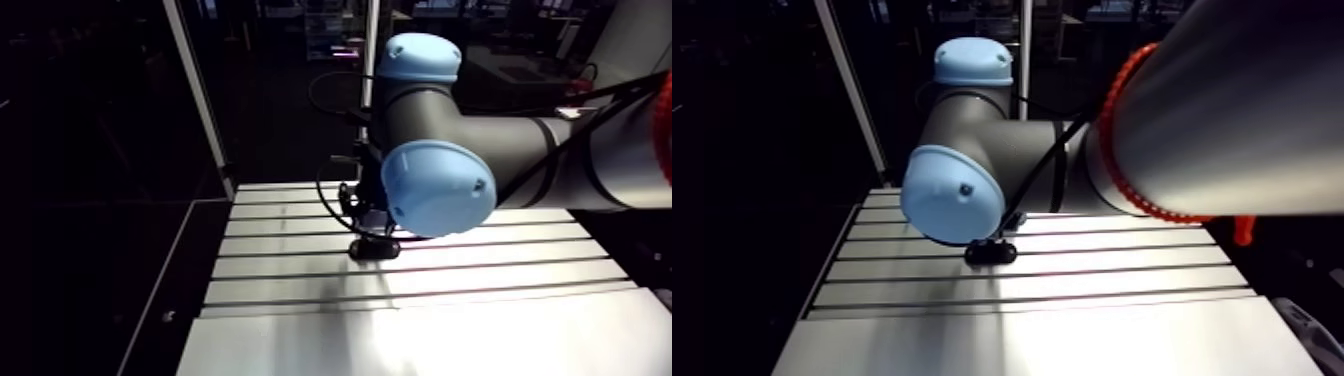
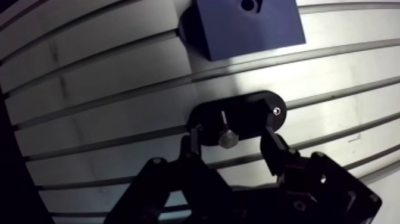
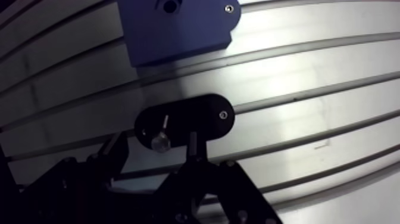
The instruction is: Pick up the M10 bolt and insert it into the hex recess until seated.
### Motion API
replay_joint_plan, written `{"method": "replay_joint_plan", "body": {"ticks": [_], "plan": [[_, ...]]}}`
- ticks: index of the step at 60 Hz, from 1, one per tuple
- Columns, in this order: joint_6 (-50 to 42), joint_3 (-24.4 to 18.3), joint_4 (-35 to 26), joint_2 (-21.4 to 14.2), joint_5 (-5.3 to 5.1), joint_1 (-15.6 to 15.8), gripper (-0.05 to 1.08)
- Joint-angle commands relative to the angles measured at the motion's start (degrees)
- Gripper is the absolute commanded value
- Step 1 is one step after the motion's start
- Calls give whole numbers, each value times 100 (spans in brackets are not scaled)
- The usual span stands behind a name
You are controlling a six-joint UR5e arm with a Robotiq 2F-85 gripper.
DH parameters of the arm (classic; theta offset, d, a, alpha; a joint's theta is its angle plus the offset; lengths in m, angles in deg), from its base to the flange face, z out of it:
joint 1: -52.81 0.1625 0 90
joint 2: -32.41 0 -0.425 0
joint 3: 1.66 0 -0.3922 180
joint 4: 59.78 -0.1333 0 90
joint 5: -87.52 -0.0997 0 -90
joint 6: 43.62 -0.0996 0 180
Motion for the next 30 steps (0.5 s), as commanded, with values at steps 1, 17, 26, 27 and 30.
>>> {"method": "replay_joint_plan", "body": {"ticks": [1,17,26,27,30], "plan": [[10,12,56,48,-1,9,43],[10,21,65,92,7,0,44],[10,21,65,92,6,9,45],[10,21,65,99,0,9,45],[10,21,65,108,6,2,45]]}}
